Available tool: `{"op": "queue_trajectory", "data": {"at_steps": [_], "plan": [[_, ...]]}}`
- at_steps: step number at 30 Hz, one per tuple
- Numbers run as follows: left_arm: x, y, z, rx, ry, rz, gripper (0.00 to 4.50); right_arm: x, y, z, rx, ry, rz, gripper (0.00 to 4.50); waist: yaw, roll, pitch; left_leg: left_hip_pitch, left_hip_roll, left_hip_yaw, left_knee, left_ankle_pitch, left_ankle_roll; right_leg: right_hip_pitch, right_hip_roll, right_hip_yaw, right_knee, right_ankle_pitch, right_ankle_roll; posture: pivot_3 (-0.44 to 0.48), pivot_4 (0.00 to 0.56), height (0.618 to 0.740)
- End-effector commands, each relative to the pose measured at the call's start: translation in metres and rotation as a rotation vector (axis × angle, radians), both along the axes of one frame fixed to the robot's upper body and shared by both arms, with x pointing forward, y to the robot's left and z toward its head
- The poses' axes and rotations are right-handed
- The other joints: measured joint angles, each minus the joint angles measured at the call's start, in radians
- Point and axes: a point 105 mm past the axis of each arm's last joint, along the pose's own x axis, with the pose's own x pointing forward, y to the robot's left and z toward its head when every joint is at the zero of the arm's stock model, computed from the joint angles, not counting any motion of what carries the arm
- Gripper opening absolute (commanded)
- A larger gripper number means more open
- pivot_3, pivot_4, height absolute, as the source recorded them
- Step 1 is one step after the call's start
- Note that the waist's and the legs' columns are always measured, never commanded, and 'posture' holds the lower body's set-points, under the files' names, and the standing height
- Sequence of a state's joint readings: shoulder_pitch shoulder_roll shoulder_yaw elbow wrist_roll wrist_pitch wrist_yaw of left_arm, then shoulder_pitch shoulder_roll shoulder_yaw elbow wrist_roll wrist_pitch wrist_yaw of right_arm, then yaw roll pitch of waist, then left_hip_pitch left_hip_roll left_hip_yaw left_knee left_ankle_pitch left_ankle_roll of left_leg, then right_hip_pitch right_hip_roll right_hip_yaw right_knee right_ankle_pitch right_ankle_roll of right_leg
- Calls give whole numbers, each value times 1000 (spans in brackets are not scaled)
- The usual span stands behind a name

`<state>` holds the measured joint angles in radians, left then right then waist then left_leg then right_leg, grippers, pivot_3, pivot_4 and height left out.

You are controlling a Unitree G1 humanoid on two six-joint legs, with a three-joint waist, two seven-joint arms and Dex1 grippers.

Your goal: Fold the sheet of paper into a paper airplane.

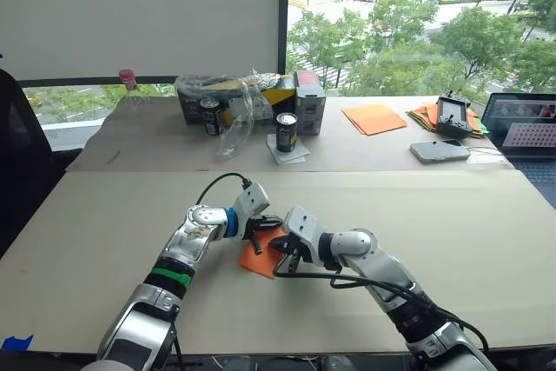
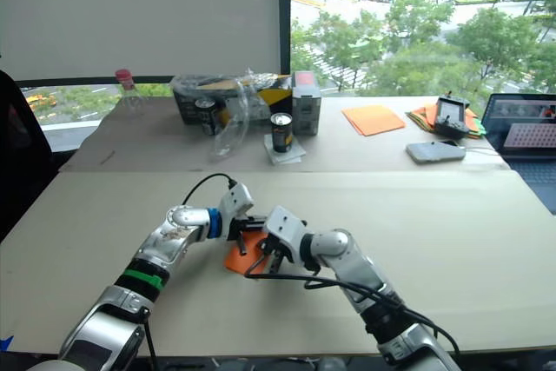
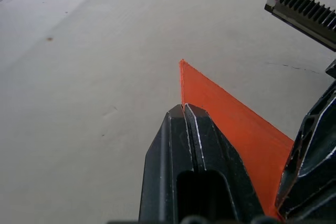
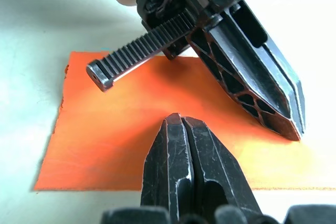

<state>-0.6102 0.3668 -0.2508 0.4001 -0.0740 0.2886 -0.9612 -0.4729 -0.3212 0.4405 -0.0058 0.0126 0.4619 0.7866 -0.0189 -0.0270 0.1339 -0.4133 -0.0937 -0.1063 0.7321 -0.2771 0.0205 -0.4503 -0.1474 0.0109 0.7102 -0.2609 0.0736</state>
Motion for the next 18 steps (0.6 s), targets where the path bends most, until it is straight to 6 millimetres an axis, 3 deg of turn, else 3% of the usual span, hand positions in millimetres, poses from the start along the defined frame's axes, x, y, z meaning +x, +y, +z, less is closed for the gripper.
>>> {"op": "queue_trajectory", "data": {"at_steps": [1, 8, 15, 18], "plan": [[-14, 21, -29, 82, 115, 31, 32, -6, -4, -24, -64, 79, 4, 0, -1, 0, 0, 0, 0, 0, -1, 0, 0, 0, 0, 0, 0, 0, 0, 0, 150, 670], [-29, 57, -35, 157, 104, 60, 32, -6, -2, -24, -66, 78, 15, 0, -6, 1, -1, 6, 1, 0, -3, 0, 0, 2, 0, 0, -1, 0, 0, 0, 150, 670], [-43, 69, -34, 186, 93, 67, 32, -4, -1, -24, -70, 71, 22, 0, -5, 2, -2, 15, 2, 0, -7, 0, 0, 12, 1, -1, -8, -1, 0, 0, 150, 670], [-38, 70, -18, 124, 80, 99, 32, -3, -1, -22, -68, 63, 29, 0, -7, 2, -2, 15, 2, 0, -8, 0, 0, 12, 1, -1, -8, -1, 0, 0, 150, 670]]}}
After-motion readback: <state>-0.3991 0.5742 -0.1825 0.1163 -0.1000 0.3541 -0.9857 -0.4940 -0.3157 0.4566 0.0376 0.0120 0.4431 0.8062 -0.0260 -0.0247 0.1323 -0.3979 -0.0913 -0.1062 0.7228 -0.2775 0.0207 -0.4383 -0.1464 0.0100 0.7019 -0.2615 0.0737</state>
